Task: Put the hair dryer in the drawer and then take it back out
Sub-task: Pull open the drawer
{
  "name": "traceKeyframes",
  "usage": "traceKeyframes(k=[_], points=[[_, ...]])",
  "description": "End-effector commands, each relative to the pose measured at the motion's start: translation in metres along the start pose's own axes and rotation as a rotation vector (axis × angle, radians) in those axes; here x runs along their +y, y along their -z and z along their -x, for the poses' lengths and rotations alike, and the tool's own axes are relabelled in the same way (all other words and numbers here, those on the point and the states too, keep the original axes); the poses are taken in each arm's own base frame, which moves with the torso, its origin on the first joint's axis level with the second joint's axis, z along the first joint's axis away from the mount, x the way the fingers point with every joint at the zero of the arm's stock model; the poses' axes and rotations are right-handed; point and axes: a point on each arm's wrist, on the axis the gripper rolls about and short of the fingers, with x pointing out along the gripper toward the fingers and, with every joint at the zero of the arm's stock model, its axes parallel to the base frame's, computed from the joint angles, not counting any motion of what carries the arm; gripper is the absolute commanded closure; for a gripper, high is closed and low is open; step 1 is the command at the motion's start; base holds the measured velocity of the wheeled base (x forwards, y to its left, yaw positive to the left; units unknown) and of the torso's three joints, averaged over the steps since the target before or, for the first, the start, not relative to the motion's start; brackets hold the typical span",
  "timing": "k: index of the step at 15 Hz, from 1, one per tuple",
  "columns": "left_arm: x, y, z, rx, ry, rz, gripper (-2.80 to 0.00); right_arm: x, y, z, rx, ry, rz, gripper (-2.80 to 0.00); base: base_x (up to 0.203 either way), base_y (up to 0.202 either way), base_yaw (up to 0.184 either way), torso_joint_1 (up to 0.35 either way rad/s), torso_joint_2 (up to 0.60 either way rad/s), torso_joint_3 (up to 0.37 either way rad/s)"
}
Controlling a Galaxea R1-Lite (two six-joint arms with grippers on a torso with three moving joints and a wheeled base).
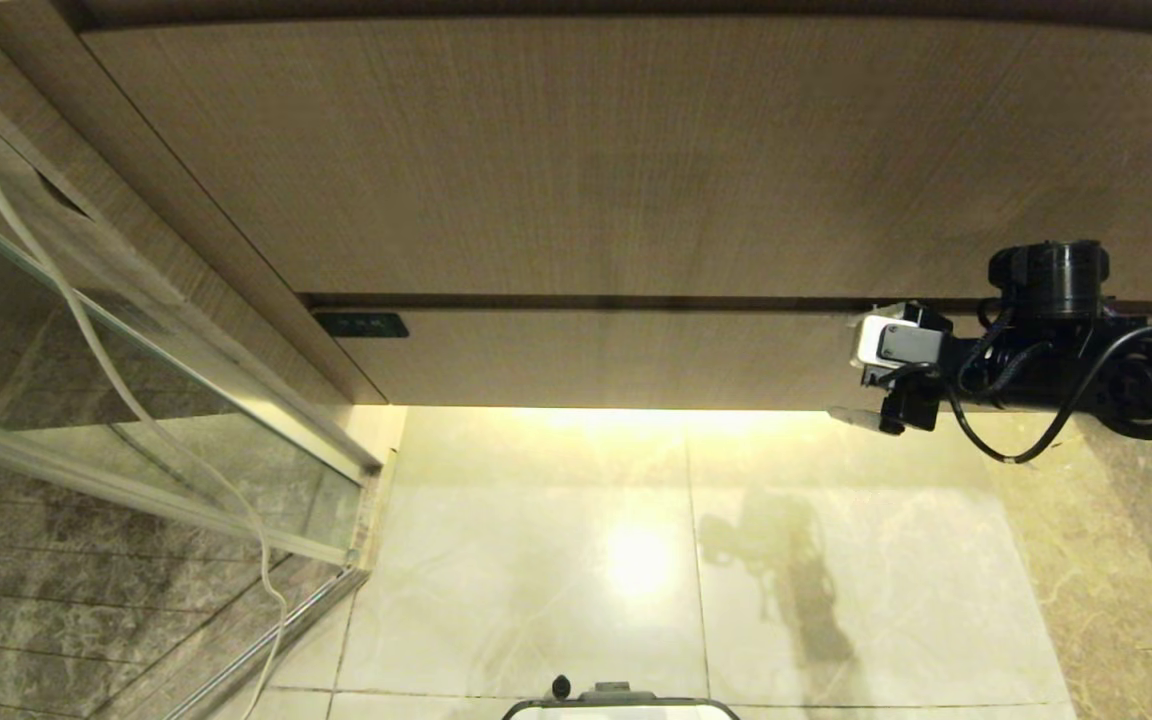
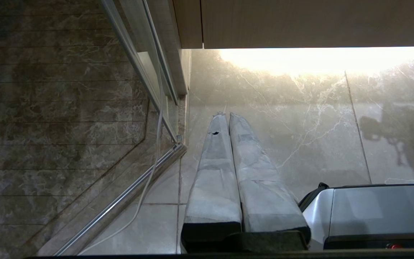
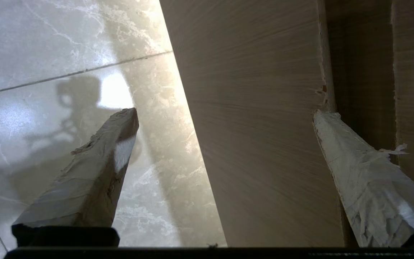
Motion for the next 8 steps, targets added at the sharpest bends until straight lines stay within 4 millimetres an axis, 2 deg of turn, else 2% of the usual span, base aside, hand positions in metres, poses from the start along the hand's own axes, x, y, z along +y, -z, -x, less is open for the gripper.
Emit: traceKeyframes(k=[1, 8], points=[[0.000, 0.000, 0.000, 0.000, 0.000, 0.000, 0.00, -0.002, -0.001, 0.000, -0.009, 0.019, 0.015, -2.80, 0.000, 0.000, 0.000, 0.000, 0.00, 0.000], [0.000, 0.000, 0.000, 0.000, 0.000, 0.000, 0.00, -0.008, 0.002, -0.011, -0.007, 0.057, 0.022, -2.80, 0.000, 0.000, 0.000, 0.000, 0.00, 0.000]])
